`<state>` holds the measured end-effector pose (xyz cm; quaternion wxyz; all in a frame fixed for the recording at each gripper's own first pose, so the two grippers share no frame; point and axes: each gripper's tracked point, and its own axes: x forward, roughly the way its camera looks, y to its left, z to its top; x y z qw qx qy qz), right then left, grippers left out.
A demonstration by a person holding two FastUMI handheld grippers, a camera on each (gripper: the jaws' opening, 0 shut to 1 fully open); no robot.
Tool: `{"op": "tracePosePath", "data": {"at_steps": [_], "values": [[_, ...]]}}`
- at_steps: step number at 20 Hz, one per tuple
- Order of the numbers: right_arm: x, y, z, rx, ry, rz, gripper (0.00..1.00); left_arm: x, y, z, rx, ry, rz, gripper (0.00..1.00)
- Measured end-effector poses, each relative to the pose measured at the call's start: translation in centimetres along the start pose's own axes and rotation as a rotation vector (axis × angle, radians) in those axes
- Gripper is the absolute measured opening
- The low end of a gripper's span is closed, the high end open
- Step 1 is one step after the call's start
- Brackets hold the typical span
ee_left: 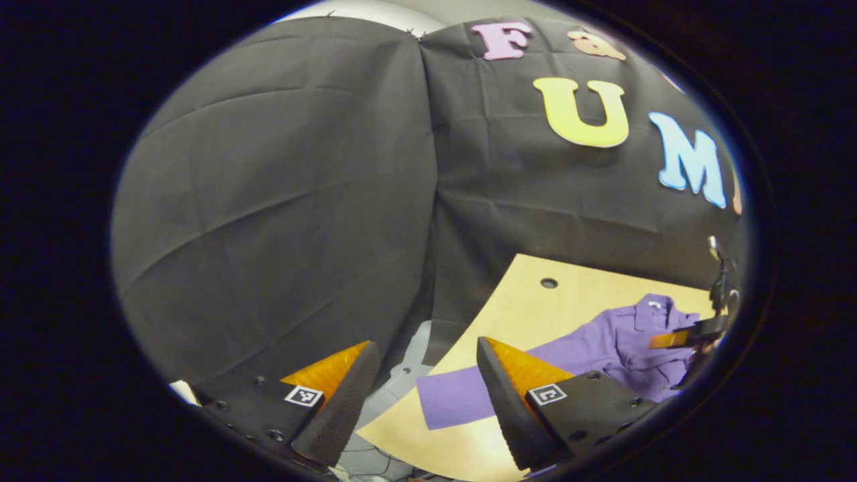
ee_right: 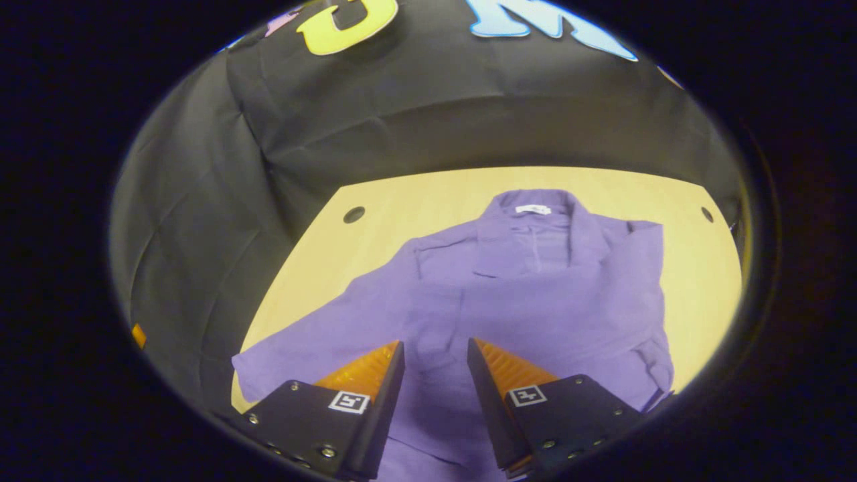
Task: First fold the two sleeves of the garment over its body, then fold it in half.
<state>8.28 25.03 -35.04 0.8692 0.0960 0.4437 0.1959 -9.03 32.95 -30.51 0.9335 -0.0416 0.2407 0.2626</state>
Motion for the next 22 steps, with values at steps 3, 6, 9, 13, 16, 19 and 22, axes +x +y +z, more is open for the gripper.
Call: {"op": "tracePosePath", "data": {"at_steps": [3, 6, 9, 13, 16, 19, 22], "values": [[-2.9, -3.6, -1.4, 0.021, -0.007, -0.045, 0.60, 3.5, -1.6, -2.6, 0.033, 0.047, -0.024, 0.92], [-6.0, -7.4, -3.5, 0.048, -0.010, -0.104, 0.60, 6.5, -2.8, -5.7, 0.053, 0.107, -0.050, 0.93], [-8.9, -10.2, -5.2, 0.100, -0.024, -0.149, 0.60, 8.9, -3.2, -8.9, 0.059, 0.187, -0.066, 0.94], [-11.8, -12.3, -7.7, 0.174, -0.039, -0.191, 0.60, 12.0, -3.7, -12.7, 0.053, 0.282, -0.074, 0.95], [-13.6, -13.1, -9.4, 0.215, -0.044, -0.208, 0.61, 13.9, -4.3, -15.2, 0.061, 0.345, -0.070, 0.96], [-15.1, -13.8, -10.8, 0.243, -0.047, -0.223, 0.61, 15.5, -5.1, -18.0, 0.069, 0.395, -0.065, 0.96], [-16.1, -14.4, -12.2, 0.265, -0.039, -0.234, 0.61, 16.4, -5.6, -20.6, 0.067, 0.444, -0.047, 0.95]]}}
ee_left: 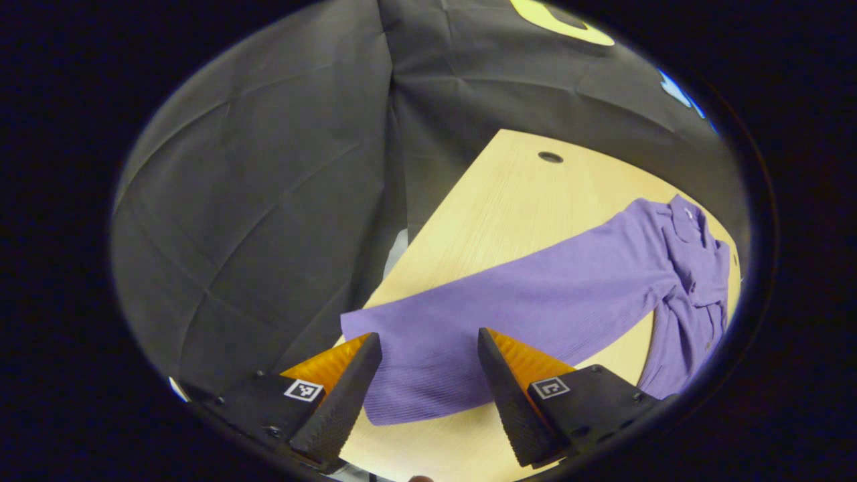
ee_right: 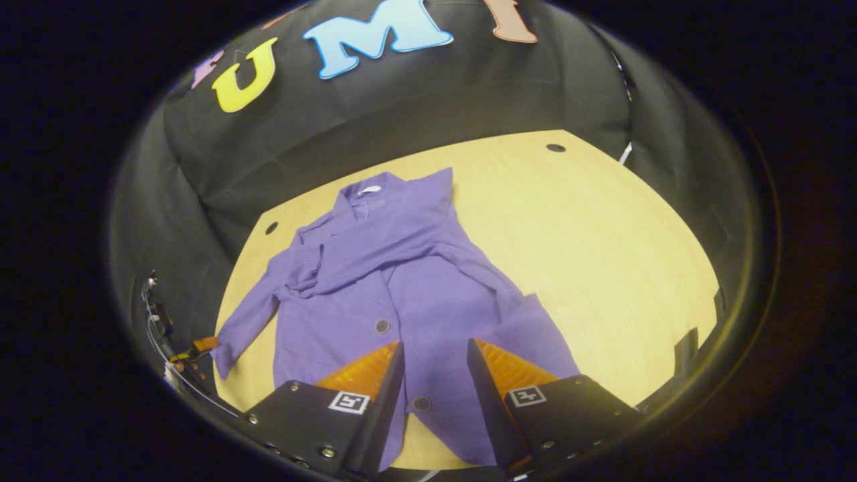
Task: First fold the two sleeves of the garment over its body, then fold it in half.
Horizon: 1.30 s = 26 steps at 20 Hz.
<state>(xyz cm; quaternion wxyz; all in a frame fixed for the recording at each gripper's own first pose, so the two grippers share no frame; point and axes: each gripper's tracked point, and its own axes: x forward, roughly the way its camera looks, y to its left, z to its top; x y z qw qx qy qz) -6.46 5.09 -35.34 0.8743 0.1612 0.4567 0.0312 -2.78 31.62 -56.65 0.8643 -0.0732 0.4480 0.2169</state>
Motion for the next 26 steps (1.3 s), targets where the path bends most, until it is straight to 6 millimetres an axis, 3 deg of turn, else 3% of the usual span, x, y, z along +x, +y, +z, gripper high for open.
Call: {"op": "tracePosePath", "data": {"at_steps": [3, 8, 11, 12, 13, 14, 16, 21, 26], "values": [[-1.0, -1.2, -0.9, 0.018, 0.003, -0.011, 0.60, 0.9, 0.4, -1.3, -0.004, 0.030, 0.011, 0.95], [-1.7, -2.2, -1.7, 0.045, 0.011, -0.025, 0.61, 1.2, 0.1, -1.1, -0.019, 0.025, -0.003, 0.97], [-1.7, -2.5, -1.7, 0.057, 0.013, -0.028, 0.61, 1.5, -0.6, -1.0, -0.079, 0.003, -0.060, 0.84], [-1.7, -2.6, -1.7, 0.057, 0.013, -0.029, 0.61, 1.5, -0.6, -1.1, -0.086, -0.008, -0.055, 0.87], [-1.7, -2.6, -1.6, 0.056, 0.013, -0.029, 0.61, 1.4, -0.4, -1.2, -0.075, -0.016, -0.051, 0.81], [-1.7, -2.6, -1.6, 0.054, 0.015, -0.029, 0.61, 1.4, -0.5, -1.2, -0.065, -0.019, -0.048, 0.84], [-1.6, -2.6, -1.6, 0.048, 0.020, -0.025, 0.61, 1.4, -1.0, -1.1, -0.047, -0.018, -0.059, 0.76], [-1.4, -2.2, -1.9, 0.048, 0.031, -0.019, 0.61, 1.6, -1.6, -1.1, 0.007, -0.040, -0.033, 0.11], [-1.2, -2.2, -2.0, 0.048, 0.036, -0.021, 0.60, 1.4, -1.4, -0.7, 0.013, 0.015, -0.053, 0.07]]}}
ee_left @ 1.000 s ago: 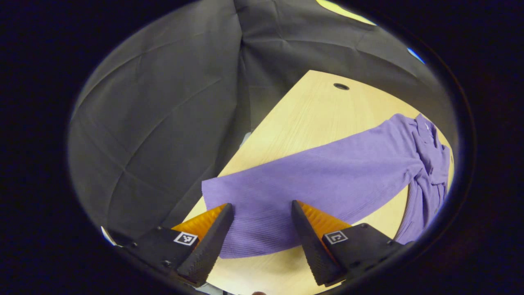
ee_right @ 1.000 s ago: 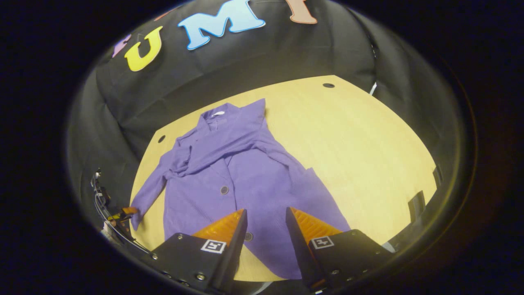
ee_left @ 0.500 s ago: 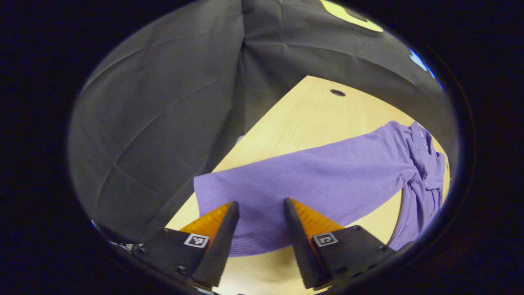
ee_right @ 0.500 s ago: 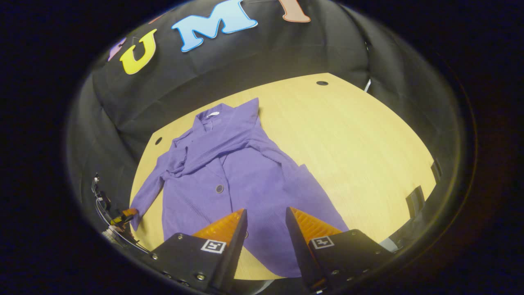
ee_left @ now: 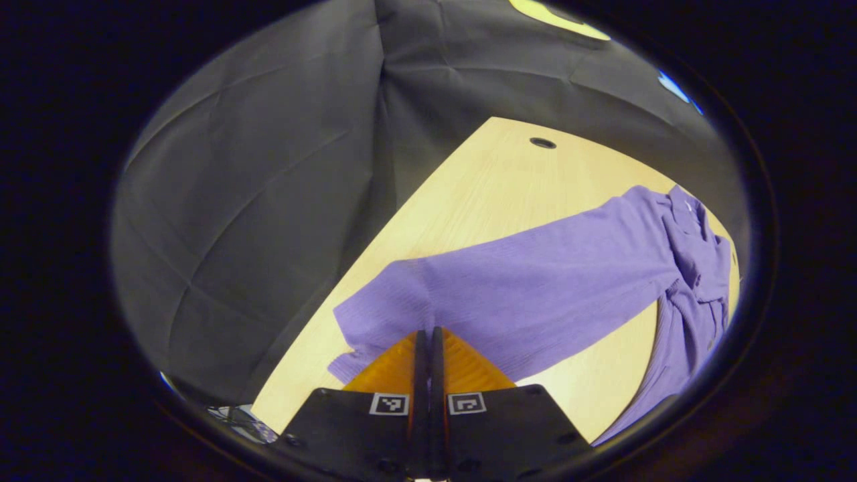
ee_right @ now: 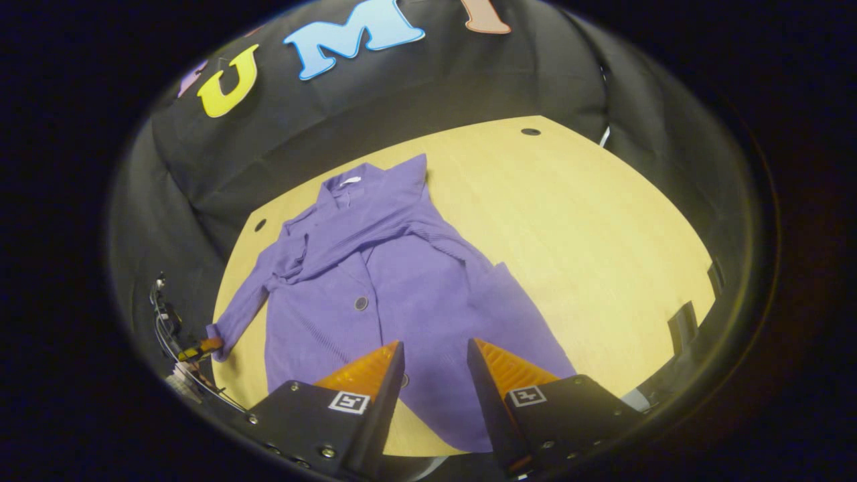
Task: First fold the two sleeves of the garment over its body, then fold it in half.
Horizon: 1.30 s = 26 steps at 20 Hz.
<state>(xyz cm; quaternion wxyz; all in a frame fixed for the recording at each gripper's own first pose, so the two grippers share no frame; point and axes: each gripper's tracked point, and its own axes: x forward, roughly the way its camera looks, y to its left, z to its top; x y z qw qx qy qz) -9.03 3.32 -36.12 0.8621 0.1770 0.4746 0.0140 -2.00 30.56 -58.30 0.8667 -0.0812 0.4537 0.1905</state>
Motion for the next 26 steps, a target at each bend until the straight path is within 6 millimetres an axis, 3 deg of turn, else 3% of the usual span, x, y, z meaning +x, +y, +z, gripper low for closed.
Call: {"op": "tracePosePath", "data": {"at_steps": [4, 8, 13, 16, 22, 26], "values": [[-0.1, -0.1, 0.6, 0.010, -0.009, -0.002, 0.60, -0.1, -0.5, 0.4, 0.033, 0.006, 0.020, 0.07], [-0.3, -0.5, 1.6, 0.019, -0.027, -0.007, 0.60, -1.7, -5.6, 4.3, 0.076, -0.059, -0.046, 0.07], [-0.6, -1.4, 2.2, 0.041, -0.047, -0.009, 0.61, -4.2, -14.1, 11.1, 0.141, -0.152, -0.164, 0.07], [-0.8, -2.0, 2.1, 0.069, -0.055, -0.014, 0.60, -5.9, -19.5, 13.5, 0.173, -0.189, -0.229, 0.07], [-1.6, -4.2, 1.4, 0.119, -0.059, -0.034, 0.60, -9.3, -32.0, 15.6, 0.269, -0.229, -0.387, 0.07], [-2.5, -5.7, 0.7, 0.158, -0.058, -0.048, 0.61, -11.9, -40.4, 15.3, 0.350, -0.244, -0.483, 0.07]]}}
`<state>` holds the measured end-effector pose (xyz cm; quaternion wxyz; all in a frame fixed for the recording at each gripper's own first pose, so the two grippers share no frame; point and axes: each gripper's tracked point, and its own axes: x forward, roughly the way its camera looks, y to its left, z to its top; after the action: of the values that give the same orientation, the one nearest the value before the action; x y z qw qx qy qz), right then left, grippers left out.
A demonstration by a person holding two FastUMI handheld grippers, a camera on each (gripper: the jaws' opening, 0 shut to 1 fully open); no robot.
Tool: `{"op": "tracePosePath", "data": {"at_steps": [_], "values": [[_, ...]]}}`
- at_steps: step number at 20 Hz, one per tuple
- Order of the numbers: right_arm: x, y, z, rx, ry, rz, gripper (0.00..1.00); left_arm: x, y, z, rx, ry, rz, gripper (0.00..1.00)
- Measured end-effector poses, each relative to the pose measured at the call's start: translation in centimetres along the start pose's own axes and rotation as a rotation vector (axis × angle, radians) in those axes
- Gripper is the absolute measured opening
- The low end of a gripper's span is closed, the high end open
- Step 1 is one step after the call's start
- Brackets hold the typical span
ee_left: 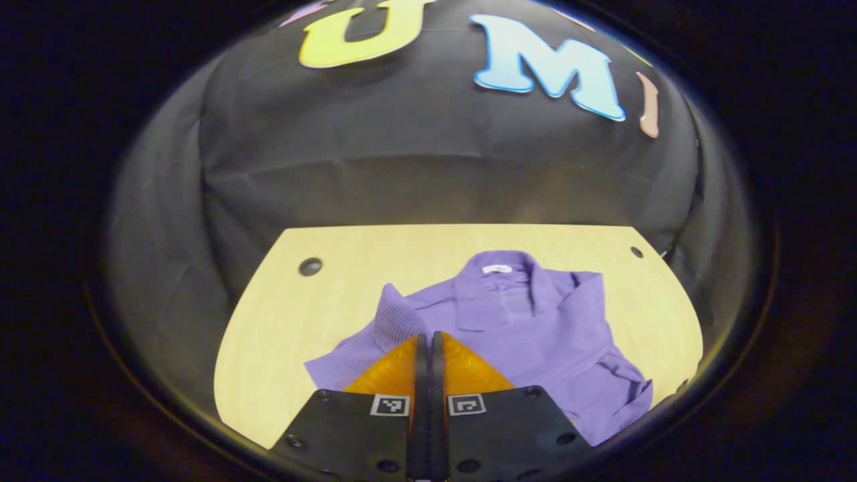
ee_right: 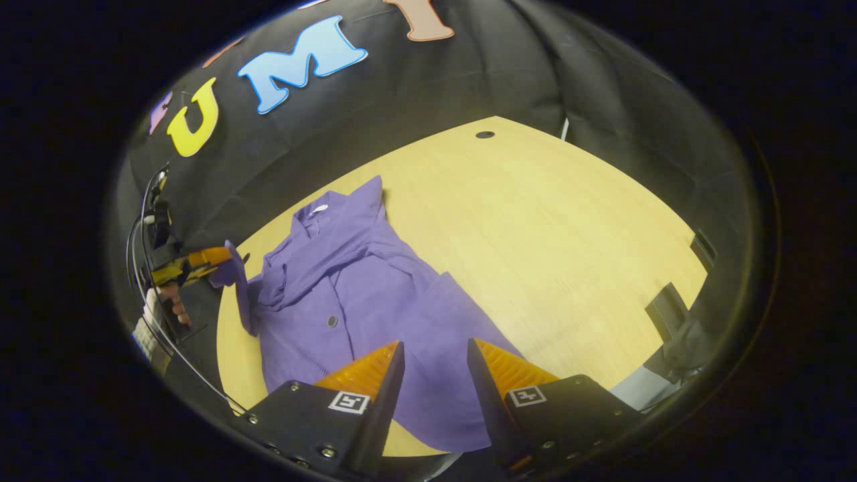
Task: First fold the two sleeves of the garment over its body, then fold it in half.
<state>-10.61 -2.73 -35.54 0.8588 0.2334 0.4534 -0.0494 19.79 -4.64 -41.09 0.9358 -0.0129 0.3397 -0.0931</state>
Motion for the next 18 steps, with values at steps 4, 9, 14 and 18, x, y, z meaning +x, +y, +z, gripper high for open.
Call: {"op": "tracePosePath", "data": {"at_steps": [4, 9, 14, 18], "values": [[-0.4, -1.4, -0.6, 0.028, 0.004, -0.014, 0.61, 1.8, -7.4, 2.0, 0.065, -0.004, -0.088, 0.07], [-0.7, -2.7, -1.0, 0.061, 0.011, -0.025, 0.60, 2.2, -16.2, 3.4, 0.152, -0.006, -0.192, 0.07], [-0.9, -4.1, -1.2, 0.097, 0.014, -0.036, 0.61, 3.8, -22.6, 2.5, 0.191, 0.017, -0.252, 0.07], [-0.8, -5.1, -0.9, 0.119, 0.015, -0.045, 0.60, 4.9, -24.6, 1.2, 0.191, 0.053, -0.266, 0.07]]}}
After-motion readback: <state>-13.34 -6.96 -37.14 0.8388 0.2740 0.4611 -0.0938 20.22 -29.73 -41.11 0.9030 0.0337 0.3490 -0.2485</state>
